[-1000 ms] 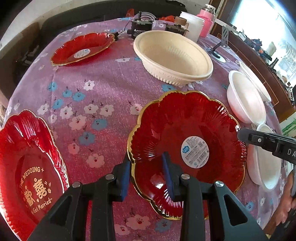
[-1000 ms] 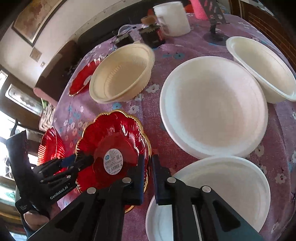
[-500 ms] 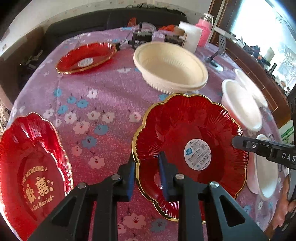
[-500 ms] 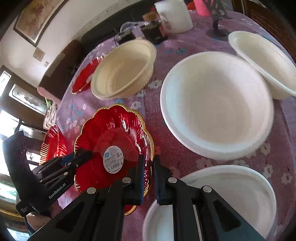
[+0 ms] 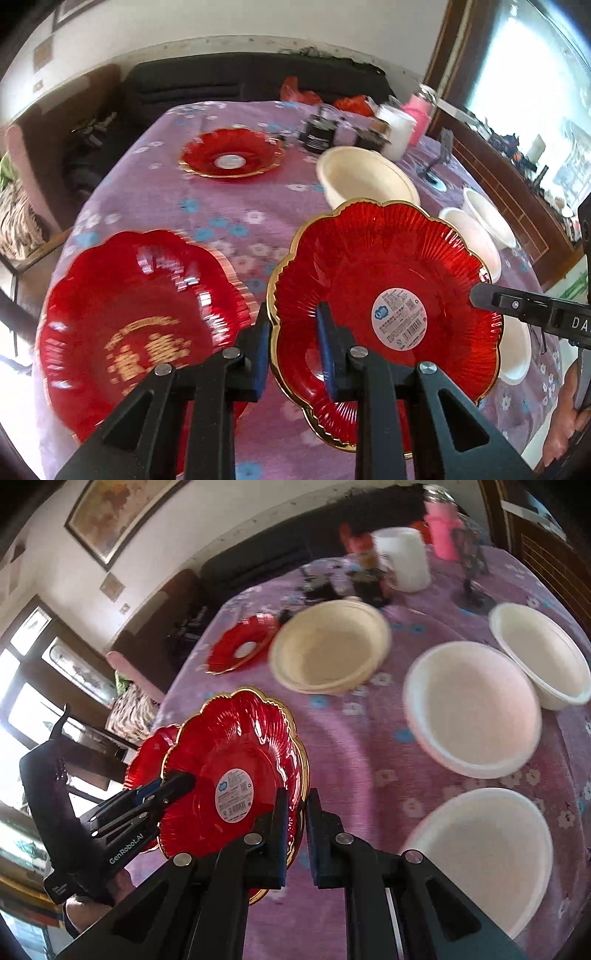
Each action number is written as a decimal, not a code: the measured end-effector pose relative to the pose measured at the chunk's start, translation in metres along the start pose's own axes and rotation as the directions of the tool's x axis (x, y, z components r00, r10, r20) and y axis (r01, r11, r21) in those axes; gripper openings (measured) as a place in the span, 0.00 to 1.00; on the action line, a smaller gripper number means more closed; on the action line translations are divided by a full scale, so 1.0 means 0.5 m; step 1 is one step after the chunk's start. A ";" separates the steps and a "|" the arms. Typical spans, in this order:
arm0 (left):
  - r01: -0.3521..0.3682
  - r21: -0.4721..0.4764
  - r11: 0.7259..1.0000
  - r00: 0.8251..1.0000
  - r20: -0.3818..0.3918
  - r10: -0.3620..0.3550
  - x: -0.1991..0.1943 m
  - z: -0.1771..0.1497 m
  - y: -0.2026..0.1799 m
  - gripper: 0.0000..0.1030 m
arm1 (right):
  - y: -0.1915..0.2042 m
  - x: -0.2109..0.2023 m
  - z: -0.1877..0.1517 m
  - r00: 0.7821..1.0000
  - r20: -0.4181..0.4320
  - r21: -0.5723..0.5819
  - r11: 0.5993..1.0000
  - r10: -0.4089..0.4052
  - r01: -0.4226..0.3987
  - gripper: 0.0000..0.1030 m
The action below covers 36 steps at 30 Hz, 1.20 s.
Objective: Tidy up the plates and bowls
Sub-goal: 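Carry the red plate with the left gripper onto the larger red plate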
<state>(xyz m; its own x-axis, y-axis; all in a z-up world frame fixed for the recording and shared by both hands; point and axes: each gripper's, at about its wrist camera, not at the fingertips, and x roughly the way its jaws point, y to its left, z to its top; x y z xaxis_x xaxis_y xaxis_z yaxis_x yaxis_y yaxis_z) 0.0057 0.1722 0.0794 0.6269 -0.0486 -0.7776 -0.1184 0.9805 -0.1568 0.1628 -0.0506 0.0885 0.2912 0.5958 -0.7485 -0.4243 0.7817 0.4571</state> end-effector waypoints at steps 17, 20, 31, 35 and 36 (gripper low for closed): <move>-0.103 -0.224 0.969 0.993 0.032 0.113 -0.060 -0.062 0.301 0.22 | 0.257 0.198 -0.008 0.994 -0.106 -0.122 0.991 0.034 -0.047 0.11; -0.113 -0.236 0.965 0.992 0.028 0.123 -0.055 -0.065 0.328 0.22 | 0.267 0.239 -0.010 0.990 -0.137 -0.117 0.992 0.029 -0.045 0.10; -0.102 -0.269 0.958 0.994 0.017 0.111 -0.029 -0.068 0.371 0.22 | 0.287 0.316 -0.018 0.985 -0.170 -0.139 0.990 -0.026 0.002 0.13; -0.078 -0.281 0.956 0.996 0.026 0.089 -0.033 -0.069 0.374 0.23 | 0.285 0.318 -0.018 0.986 -0.167 -0.130 0.991 -0.018 -0.004 0.14; -0.073 -0.284 0.956 0.996 0.026 0.083 -0.035 -0.069 0.376 0.23 | 0.283 0.316 -0.019 0.986 -0.167 -0.127 0.992 -0.011 -0.010 0.14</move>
<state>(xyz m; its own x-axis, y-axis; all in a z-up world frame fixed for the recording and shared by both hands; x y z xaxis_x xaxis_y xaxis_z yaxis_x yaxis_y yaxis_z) -0.0539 0.3509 0.0426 0.6343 0.0379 -0.7721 -0.3771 0.8871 -0.2663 0.1406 0.1522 0.0305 0.1486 0.5477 -0.8234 -0.5326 0.7459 0.4000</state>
